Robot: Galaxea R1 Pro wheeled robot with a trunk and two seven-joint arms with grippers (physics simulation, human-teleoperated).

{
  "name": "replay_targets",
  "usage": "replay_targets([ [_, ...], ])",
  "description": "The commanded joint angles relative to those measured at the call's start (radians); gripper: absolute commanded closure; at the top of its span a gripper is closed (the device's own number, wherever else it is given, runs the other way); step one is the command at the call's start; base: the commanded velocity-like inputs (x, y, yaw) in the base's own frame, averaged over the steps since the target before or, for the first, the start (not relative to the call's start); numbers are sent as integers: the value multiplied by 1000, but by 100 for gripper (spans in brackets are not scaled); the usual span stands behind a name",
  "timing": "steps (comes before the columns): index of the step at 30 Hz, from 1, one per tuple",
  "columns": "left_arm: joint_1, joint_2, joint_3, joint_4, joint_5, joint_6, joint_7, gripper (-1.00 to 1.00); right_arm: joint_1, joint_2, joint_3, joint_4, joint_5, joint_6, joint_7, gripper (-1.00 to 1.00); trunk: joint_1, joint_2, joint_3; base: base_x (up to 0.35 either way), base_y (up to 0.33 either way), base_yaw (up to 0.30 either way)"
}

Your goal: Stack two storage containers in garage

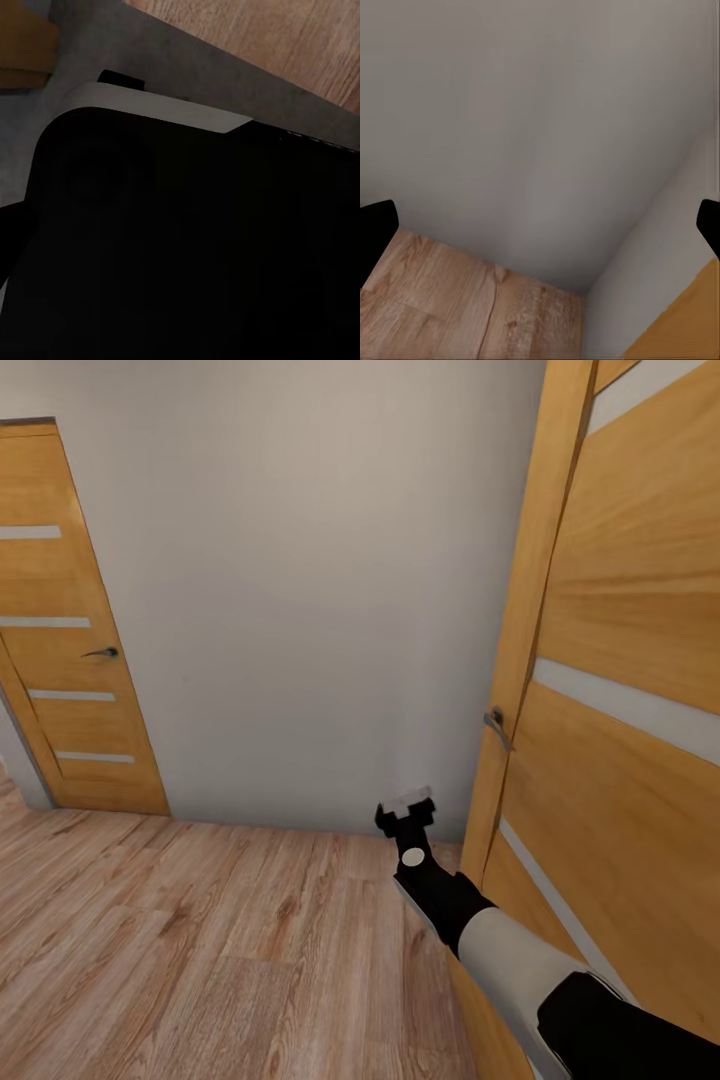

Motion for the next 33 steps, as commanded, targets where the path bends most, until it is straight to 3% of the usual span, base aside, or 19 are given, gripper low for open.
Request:
replay_targets([
  [1,0,0,1,0,4,-2,1,-100,-1,0,1,2,0,0,-7,-100,0,-1,-1,0,0,0],
  [3,0,0,1,0,4,-2,0,-100,-1,-3,-13,3,-2,3,-7,-100,0,-1,-1,0,0,0],
  [5,0,0,1,0,4,-2,0,-100,-5,-28,-40,4,-2,6,-7,-100,0,-1,-1,0,0,0],
  [14,0,0,1,0,4,-2,0,-100,-65,-193,-105,27,-28,49,12,-100,0,-1,-1,0,0,0],
  [18,0,0,1,0,4,-2,0,-100,-92,-215,-128,63,-33,57,26,-100,0,-1,-1,0,0,0],
  [25,0,0,1,0,4,-2,0,-100,-115,-279,-143,105,-34,76,53,-100,0,-1,-1,0,0,0],
  [33,0,0,0,0,4,-2,0,-100,-133,-299,-144,109,-34,119,55,-100,0,-1,-1,0,0,0],
])
